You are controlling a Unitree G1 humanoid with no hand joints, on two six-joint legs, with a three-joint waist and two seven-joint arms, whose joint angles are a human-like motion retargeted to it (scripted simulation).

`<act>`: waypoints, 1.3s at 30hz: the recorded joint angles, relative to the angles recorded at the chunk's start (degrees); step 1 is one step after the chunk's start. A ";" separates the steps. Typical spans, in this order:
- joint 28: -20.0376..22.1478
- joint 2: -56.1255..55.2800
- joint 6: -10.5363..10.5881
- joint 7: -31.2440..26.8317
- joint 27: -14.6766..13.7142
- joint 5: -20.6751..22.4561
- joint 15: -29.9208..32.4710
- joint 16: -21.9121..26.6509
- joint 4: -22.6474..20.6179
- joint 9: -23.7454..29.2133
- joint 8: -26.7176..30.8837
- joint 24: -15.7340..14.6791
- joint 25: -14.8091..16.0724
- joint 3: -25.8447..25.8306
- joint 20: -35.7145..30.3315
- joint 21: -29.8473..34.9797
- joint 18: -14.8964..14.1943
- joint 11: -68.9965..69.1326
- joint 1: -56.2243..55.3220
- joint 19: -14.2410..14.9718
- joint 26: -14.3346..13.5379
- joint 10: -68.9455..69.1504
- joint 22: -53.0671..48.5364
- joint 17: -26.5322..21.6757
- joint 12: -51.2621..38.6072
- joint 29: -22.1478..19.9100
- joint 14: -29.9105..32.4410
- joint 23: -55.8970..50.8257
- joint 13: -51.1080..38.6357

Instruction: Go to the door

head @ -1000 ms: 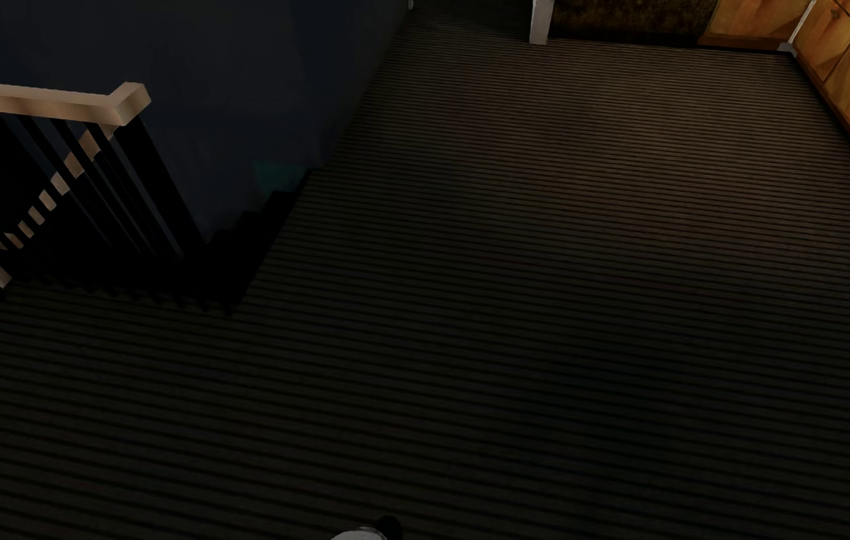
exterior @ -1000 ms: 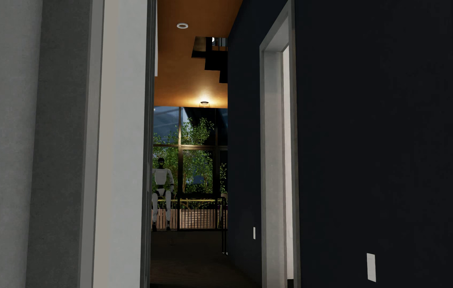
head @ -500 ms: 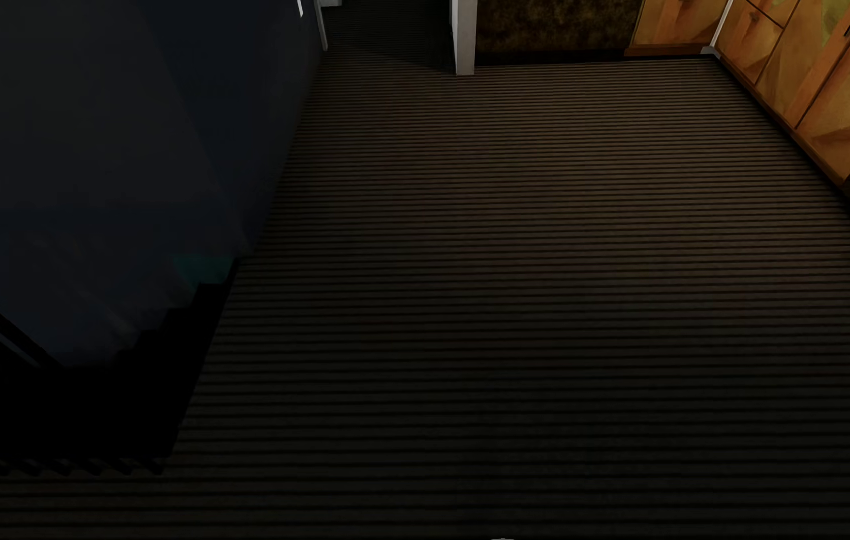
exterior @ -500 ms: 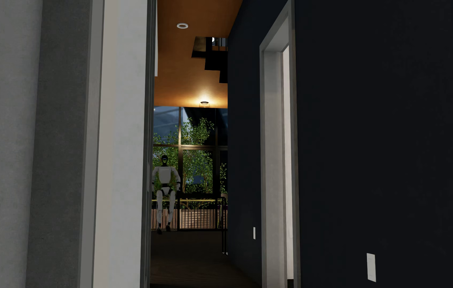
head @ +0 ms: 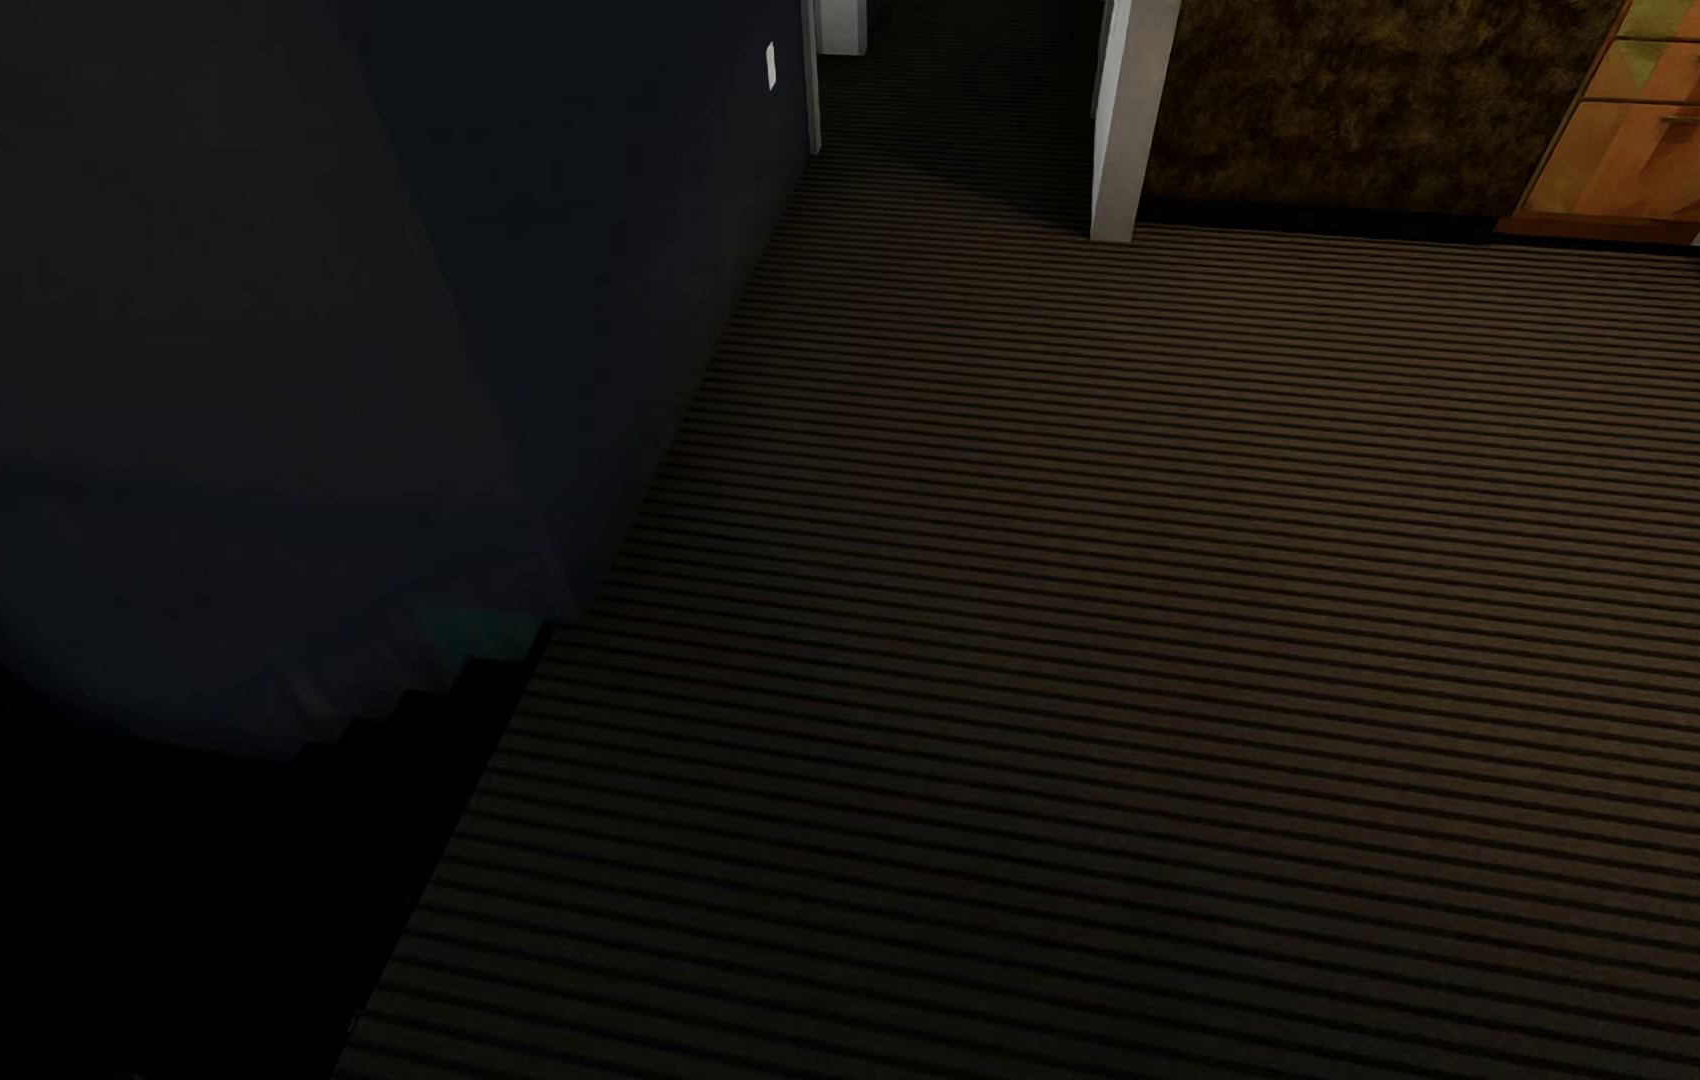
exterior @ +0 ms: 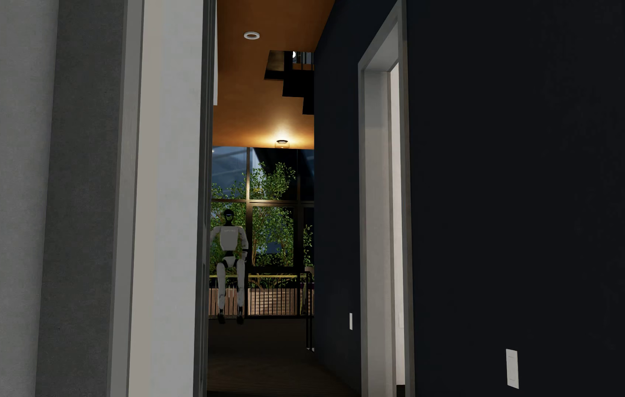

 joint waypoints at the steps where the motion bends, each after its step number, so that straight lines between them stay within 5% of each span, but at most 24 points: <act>1: 0.00 2.54 -0.17 0.00 0.00 0.73 -0.85 0.27 0.53 0.03 0.00 0.00 0.00 0.19 0.49 0.07 0.00 -0.15 -0.07 0.00 0.00 -2.39 0.09 0.19 0.05 0.00 -11.19 -0.59 0.17; 2: 0.00 4.31 -0.66 0.00 0.00 0.92 -1.26 0.59 0.76 -0.13 0.00 0.00 0.00 -0.32 0.79 0.74 0.00 0.33 -2.58 0.00 0.00 -2.27 0.36 0.73 -0.46 0.00 -11.68 -0.27 0.53; 4: 0.00 6.75 -2.27 0.00 0.00 -1.07 1.81 0.74 0.22 -1.46 0.00 0.00 0.00 1.53 0.21 5.34 0.00 2.17 -3.85 0.00 0.00 0.29 2.34 2.11 -2.44 0.00 -0.72 3.21 2.78; 6: 0.00 1.43 -4.46 0.00 0.00 -5.44 14.48 0.28 -1.44 -4.67 0.00 0.00 0.00 0.47 -0.04 17.10 0.00 13.74 -4.00 0.00 0.00 3.64 4.48 3.34 -3.28 0.00 2.65 10.22 4.85; 7: 0.00 -4.77 -5.69 0.00 0.00 -8.98 21.30 0.51 -2.16 -4.80 0.00 0.00 0.00 -0.64 -1.61 22.60 0.00 24.80 -0.72 0.00 0.00 3.55 5.24 4.17 -4.65 0.00 -0.51 13.98 5.48; 10: 0.00 -21.62 -3.96 0.00 0.00 -10.53 9.21 1.34 -2.18 -3.50 0.00 0.00 0.00 -9.57 -2.11 32.58 0.00 47.46 11.55 0.00 0.00 0.69 4.70 4.90 -10.34 0.00 -11.71 19.99 8.03; 13: 0.00 -28.37 -1.64 0.00 0.00 -7.84 2.39 3.07 0.01 -0.78 0.00 0.00 0.00 -12.95 10.93 36.06 0.00 33.78 26.66 0.00 0.00 -1.00 -2.63 4.95 -12.06 0.00 -23.61 20.81 11.83; 15: 0.00 -28.55 -1.38 0.00 0.00 -6.57 8.32 3.74 -0.02 0.32 0.00 0.00 0.00 -13.05 18.77 39.91 0.00 13.43 32.81 0.00 0.00 -1.33 -7.48 5.17 -12.55 0.00 -26.74 21.49 10.78; 17: 0.00 -28.77 -0.68 0.00 0.00 -5.92 18.16 3.47 0.53 0.19 0.00 0.00 0.00 -13.08 21.11 37.42 0.00 0.25 37.21 0.00 0.00 -1.01 -9.15 5.08 -13.50 0.00 -28.33 20.30 8.97; 19: 0.00 -28.55 0.36 0.00 0.00 -6.14 14.55 2.69 2.27 1.63 0.00 0.00 0.00 -13.56 18.71 31.33 0.00 3.51 43.43 0.00 0.00 -1.75 -8.83 4.11 -12.57 0.00 -27.24 17.76 7.00; 20: 0.00 -28.62 0.54 0.00 0.00 -6.16 15.32 2.38 3.25 1.21 0.00 0.00 0.00 -13.86 16.26 27.72 0.00 6.65 45.12 0.00 0.00 -2.38 -7.97 3.82 -11.12 0.00 -24.48 16.42 6.05; 22: 0.00 -26.52 1.44 0.00 0.00 -4.20 11.55 0.87 5.85 -0.16 0.00 0.00 0.00 -13.44 8.41 22.10 0.00 10.10 43.38 0.00 0.00 1.45 -2.67 3.41 -7.77 0.00 -9.33 15.10 3.94; 24: 0.00 -21.88 2.20 0.00 0.00 -2.88 5.42 -0.66 7.03 -1.64 0.00 0.00 0.00 -12.93 -3.07 16.04 0.00 8.70 26.93 0.00 0.00 23.84 3.38 2.99 -6.90 0.00 3.71 13.87 1.07; 27: 0.00 -13.74 -0.16 0.00 0.00 -1.83 2.95 -0.73 3.46 -2.65 0.00 0.00 0.00 -4.93 -7.36 8.94 0.00 2.71 6.09 0.00 0.00 43.92 4.09 2.12 -2.75 0.00 -1.74 9.16 -1.18; 29: 0.00 -7.09 -1.99 0.00 0.00 -2.39 2.49 -0.94 0.81 -2.66 0.00 0.00 0.00 -1.27 -7.21 4.28 0.00 0.04 -0.73 0.00 0.00 31.59 3.46 1.65 0.57 0.00 3.87 4.09 -0.50; 31: 0.00 -1.54 -1.71 0.00 0.00 -1.17 0.11 -2.06 -0.40 -0.85 0.00 0.00 0.00 0.76 -8.40 2.12 0.00 -0.26 -0.47 0.00 0.00 9.49 4.23 1.30 1.15 0.00 8.17 1.65 -0.22; 33: 0.00 3.56 -1.46 0.00 0.00 0.24 -2.03 -2.34 -0.68 -0.42 0.00 0.00 0.00 0.57 -8.72 3.64 0.00 -0.62 0.13 0.00 0.00 -2.42 3.99 1.69 0.22 0.00 -9.49 2.54 0.33; 34: 0.00 4.95 -1.37 0.00 0.00 0.56 -2.36 -2.22 -0.20 -0.85 0.00 0.00 0.00 0.20 -7.74 5.79 0.00 0.03 -2.07 0.00 0.00 -2.12 3.56 2.16 -0.67 0.00 -10.82 4.36 0.81; 37: 0.00 5.40 -3.14 0.00 0.00 -3.71 7.15 -1.83 -1.88 -4.18 0.00 0.00 0.00 1.23 -1.57 18.56 0.00 6.45 -5.51 0.00 0.00 3.68 3.58 4.19 -3.65 0.00 4.77 14.62 4.27; 39: 0.00 -5.48 -4.96 0.00 0.00 -10.11 22.75 -0.84 -3.95 -4.61 0.00 0.00 0.00 0.21 2.00 30.32 0.00 26.99 0.03 0.00 0.00 4.46 3.94 5.24 -6.35 0.00 0.52 21.23 6.30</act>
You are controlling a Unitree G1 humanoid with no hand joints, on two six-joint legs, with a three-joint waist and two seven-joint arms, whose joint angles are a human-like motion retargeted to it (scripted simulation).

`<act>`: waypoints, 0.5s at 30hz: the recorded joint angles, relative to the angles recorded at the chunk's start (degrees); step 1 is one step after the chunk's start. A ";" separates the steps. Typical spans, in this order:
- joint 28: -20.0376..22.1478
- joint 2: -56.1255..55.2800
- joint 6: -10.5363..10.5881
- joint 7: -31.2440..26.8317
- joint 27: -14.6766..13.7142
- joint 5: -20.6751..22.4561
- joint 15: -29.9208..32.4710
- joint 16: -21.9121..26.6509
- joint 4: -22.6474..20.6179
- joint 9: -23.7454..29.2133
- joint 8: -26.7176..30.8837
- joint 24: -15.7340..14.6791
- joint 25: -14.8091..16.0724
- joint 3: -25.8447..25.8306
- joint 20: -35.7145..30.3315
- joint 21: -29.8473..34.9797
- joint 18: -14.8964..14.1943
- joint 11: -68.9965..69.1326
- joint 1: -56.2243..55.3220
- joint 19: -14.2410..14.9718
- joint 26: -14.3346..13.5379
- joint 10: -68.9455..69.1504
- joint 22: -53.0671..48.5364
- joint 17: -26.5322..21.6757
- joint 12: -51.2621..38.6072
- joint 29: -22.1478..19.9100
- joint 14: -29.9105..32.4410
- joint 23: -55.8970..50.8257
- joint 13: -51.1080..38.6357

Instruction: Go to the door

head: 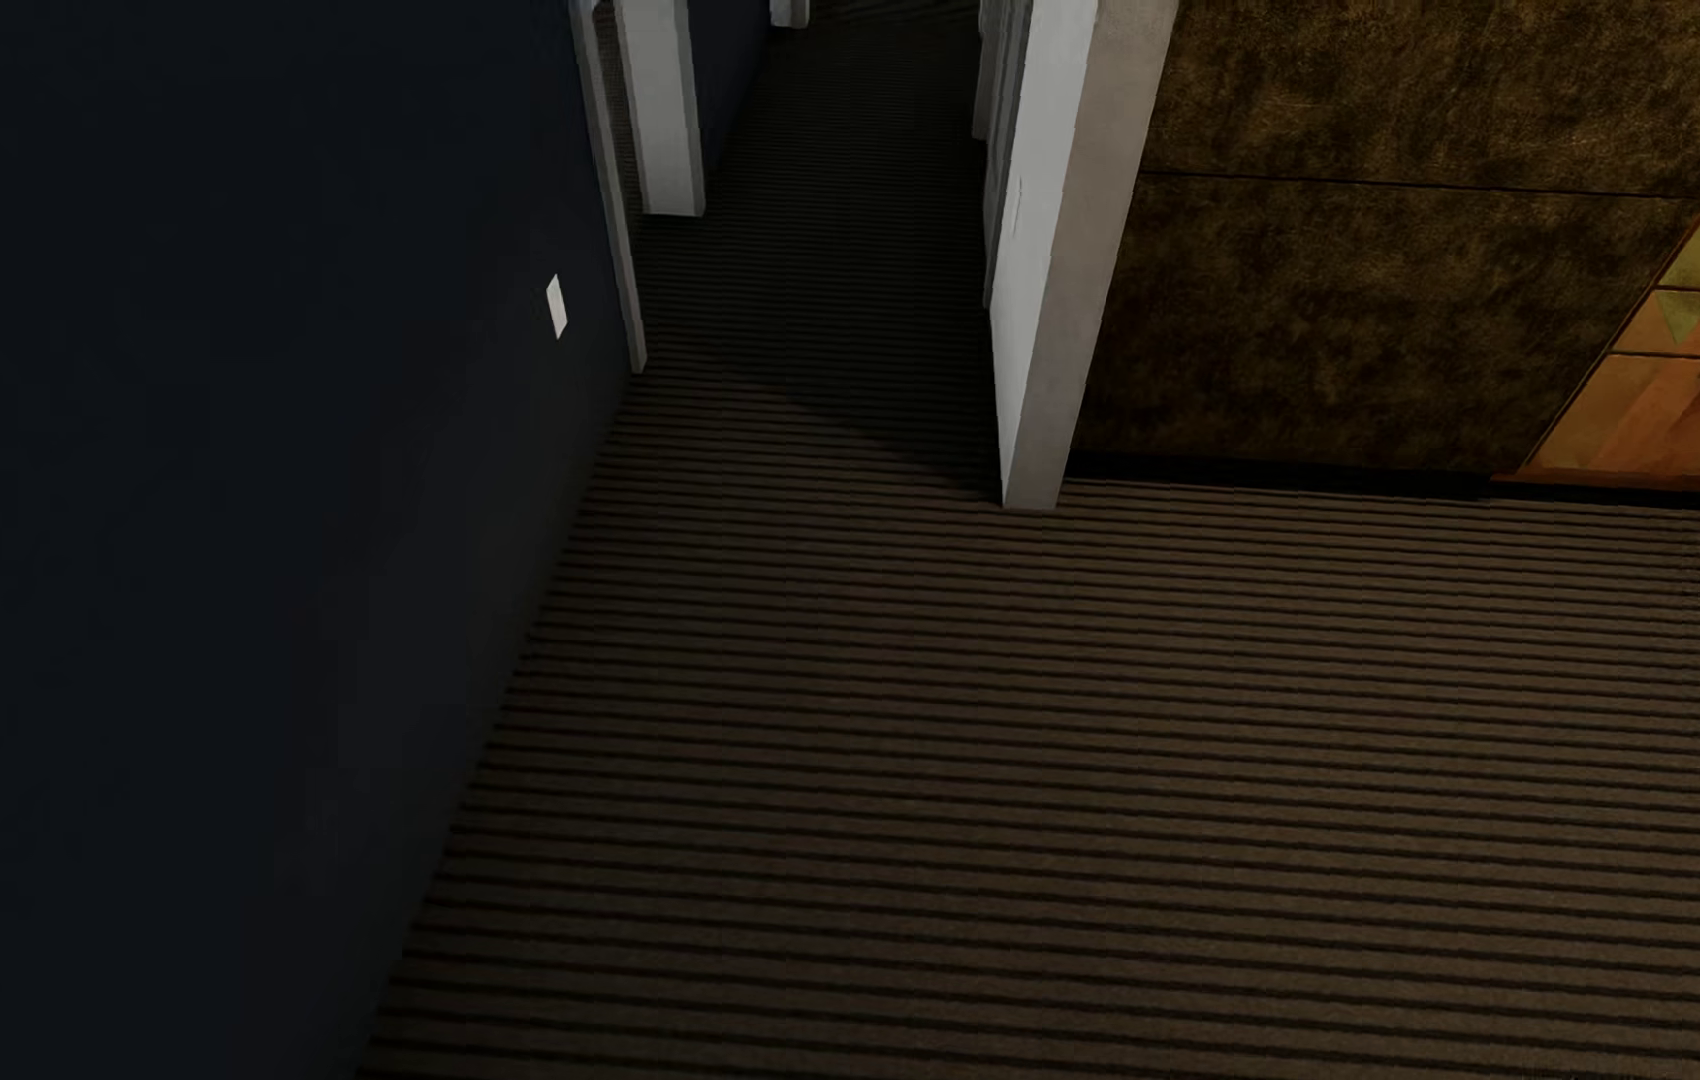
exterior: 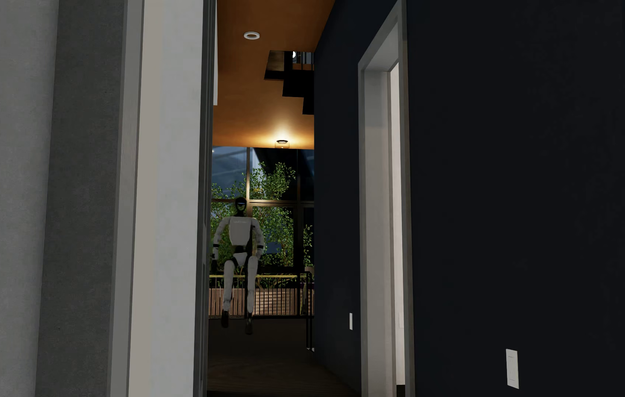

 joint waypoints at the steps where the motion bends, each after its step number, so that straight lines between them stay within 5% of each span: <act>1: 0.00 -8.17 -0.16 0.00 0.00 -0.68 -1.18 1.04 -0.58 0.02 0.00 0.00 0.00 -1.96 1.53 3.78 0.00 11.02 2.82 0.00 0.00 -0.64 -0.53 0.12 -2.07 0.00 -3.19 1.49 0.42; 3: 0.00 -18.15 1.86 0.00 0.00 0.09 -12.78 2.96 0.65 2.20 0.00 0.00 0.00 -9.15 6.23 5.62 0.00 23.99 12.44 0.00 0.00 -3.44 -2.30 -0.55 -5.18 0.00 -10.52 1.34 1.88; 5: 0.00 -24.88 3.46 0.00 0.00 1.66 -18.29 4.58 2.47 3.92 0.00 0.00 0.00 -12.99 12.03 3.39 0.00 17.84 21.42 0.00 0.00 -6.16 -5.83 -1.05 -7.40 0.00 -18.53 0.19 3.46; 10: 0.00 -23.92 3.54 0.00 0.00 4.04 -7.24 4.96 3.09 6.94 0.00 0.00 0.00 -11.80 18.64 1.01 0.00 -27.62 37.01 0.00 0.00 -6.37 -12.97 -1.17 -9.75 0.00 -29.49 -2.21 -0.87; 13: 0.00 -24.63 4.66 0.00 0.00 4.71 -7.88 2.78 5.68 6.77 0.00 0.00 0.00 -12.39 11.64 -4.30 0.00 -19.73 44.19 0.00 0.00 -7.33 -9.27 -1.95 -5.19 0.00 -24.61 -4.82 -4.32; 15: 0.00 -21.84 5.96 0.00 0.00 6.31 -11.06 0.70 8.50 4.50 0.00 0.00 0.00 -12.81 2.89 -9.26 0.00 -17.26 40.65 0.00 0.00 -0.90 -3.01 -2.17 -0.18 0.00 -8.71 -6.22 -5.11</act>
